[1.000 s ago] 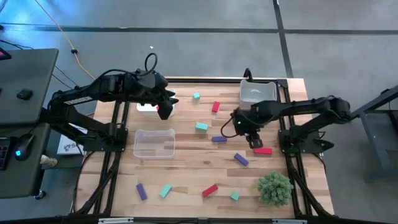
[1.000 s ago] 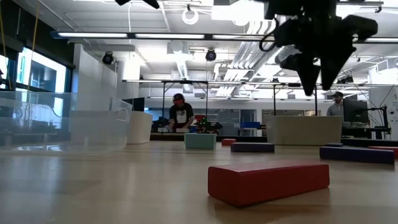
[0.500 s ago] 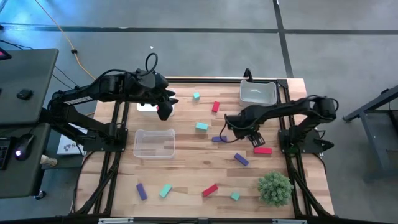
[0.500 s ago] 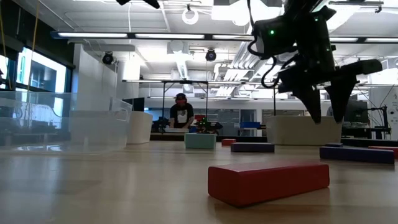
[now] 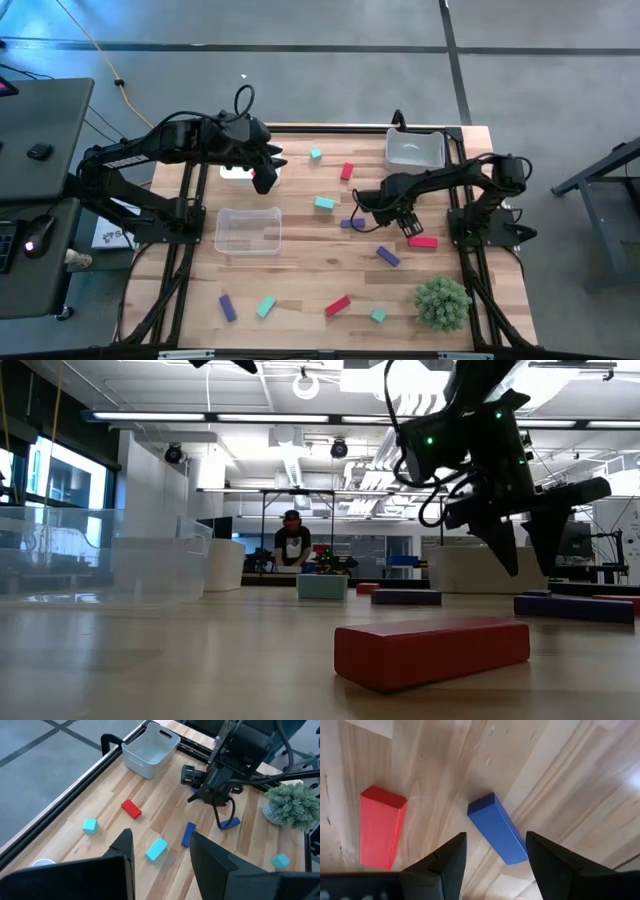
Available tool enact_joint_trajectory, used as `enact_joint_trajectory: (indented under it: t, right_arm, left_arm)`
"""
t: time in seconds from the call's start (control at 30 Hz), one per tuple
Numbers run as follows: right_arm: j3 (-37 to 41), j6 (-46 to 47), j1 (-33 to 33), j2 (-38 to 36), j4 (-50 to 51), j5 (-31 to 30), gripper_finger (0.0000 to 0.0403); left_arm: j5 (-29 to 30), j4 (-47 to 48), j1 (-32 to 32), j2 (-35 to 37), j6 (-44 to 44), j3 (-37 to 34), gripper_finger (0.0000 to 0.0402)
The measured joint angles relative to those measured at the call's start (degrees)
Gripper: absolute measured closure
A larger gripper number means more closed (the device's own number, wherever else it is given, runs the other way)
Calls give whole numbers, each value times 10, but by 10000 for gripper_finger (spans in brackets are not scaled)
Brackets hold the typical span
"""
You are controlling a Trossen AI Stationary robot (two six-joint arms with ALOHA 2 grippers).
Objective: Sort & place blocks by color
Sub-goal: Put the violet block into the gray bin
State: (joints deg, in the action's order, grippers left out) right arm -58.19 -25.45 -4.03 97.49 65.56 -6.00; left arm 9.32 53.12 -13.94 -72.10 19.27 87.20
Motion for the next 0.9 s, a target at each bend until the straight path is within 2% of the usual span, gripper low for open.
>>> enact_joint_trajectory:
  t: [0.3,0.5,0.73,0.9]
  right_arm:
    - [0,1,0,45,1,-2,208]
    - [0,12,0,72,-1,-49,208]
    - [0,42,0,92,-16,-50,209]
    - [0,62,0,94,-20,-47,240]
  left_arm:
    - [0,0,0,0,0,0,298]
    - [0,0,0,0,-1,0,298]
    - [0,0,0,0,-10,0,298]
    - [0,0,0,0,-10,0,298]
